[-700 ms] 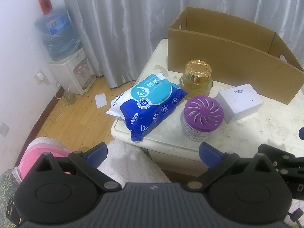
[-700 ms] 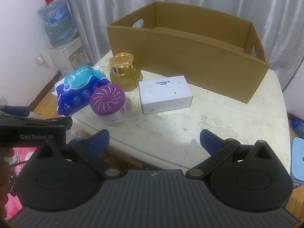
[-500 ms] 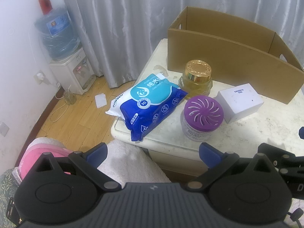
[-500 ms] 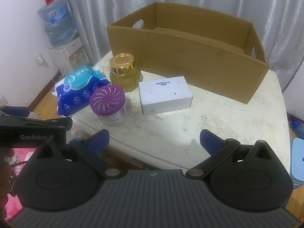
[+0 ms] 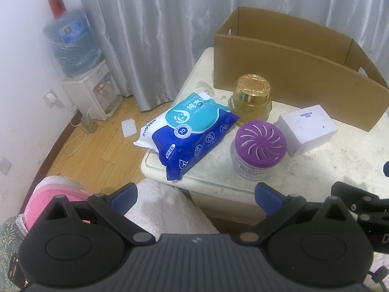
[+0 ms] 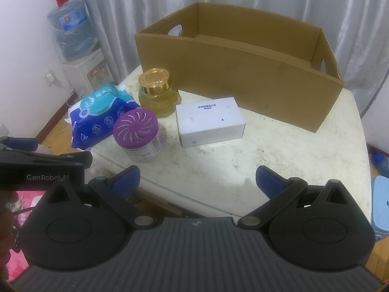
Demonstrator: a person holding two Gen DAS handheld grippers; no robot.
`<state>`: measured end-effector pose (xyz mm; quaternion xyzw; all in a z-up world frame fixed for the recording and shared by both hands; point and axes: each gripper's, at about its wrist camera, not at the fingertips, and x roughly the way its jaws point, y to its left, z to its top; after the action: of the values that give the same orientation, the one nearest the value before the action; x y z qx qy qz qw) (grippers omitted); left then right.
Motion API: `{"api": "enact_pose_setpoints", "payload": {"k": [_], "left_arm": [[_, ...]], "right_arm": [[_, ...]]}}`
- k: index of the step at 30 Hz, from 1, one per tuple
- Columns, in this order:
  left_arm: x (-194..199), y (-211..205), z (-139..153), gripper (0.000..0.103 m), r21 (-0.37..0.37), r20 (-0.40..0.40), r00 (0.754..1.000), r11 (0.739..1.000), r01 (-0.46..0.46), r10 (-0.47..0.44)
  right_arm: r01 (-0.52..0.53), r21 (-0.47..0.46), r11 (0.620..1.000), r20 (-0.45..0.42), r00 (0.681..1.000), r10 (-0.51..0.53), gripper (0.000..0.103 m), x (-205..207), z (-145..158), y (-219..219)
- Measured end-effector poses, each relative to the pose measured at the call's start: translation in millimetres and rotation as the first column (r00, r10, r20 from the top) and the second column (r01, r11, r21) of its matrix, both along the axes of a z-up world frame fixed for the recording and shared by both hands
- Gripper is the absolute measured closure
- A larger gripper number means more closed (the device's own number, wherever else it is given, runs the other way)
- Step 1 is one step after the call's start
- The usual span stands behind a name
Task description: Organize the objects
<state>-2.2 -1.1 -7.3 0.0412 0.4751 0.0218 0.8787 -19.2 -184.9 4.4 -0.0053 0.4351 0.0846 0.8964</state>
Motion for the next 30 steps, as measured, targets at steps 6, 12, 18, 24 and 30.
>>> {"api": "enact_pose_setpoints", "payload": {"k": [6,12,18,24,30], "left_arm": [[6.8,-4.5,-2.3,0.000,0.013,-0.015,1.000,1.000,0.006,-0.006],[13.1,-10.1,-6.8,0.000,0.025,-0.030,0.999,0.999,0.024,-0.024],[12.5,-19.1,-7.2,0.000,0.048,0.002,0.996,0.995,0.091,-0.092],[11.6,-34.2,-1.4,0.000,0.097,0.058,0.980,0.978,0.185,-0.191],[21.3,-55.1,11.7,0.001,0.066,0.096,0.949,0.953,0.295,-0.300]], "right_arm": [[0.007,0.015,1.000,-0.011,1.000,-0.007,0.001,4.0,-4.3,-4.6],[0.027,0.038,0.999,-0.032,0.999,-0.026,0.001,11.3,-12.0,-11.8],[0.045,0.099,0.994,-0.044,0.998,-0.041,0.001,18.3,-20.6,-24.9],[0.028,0.183,0.983,-0.039,0.999,-0.021,0.001,25.8,-31.7,-40.8],[0.057,0.227,0.972,-0.014,0.998,-0.056,0.001,43.1,-35.0,-65.4]]}}
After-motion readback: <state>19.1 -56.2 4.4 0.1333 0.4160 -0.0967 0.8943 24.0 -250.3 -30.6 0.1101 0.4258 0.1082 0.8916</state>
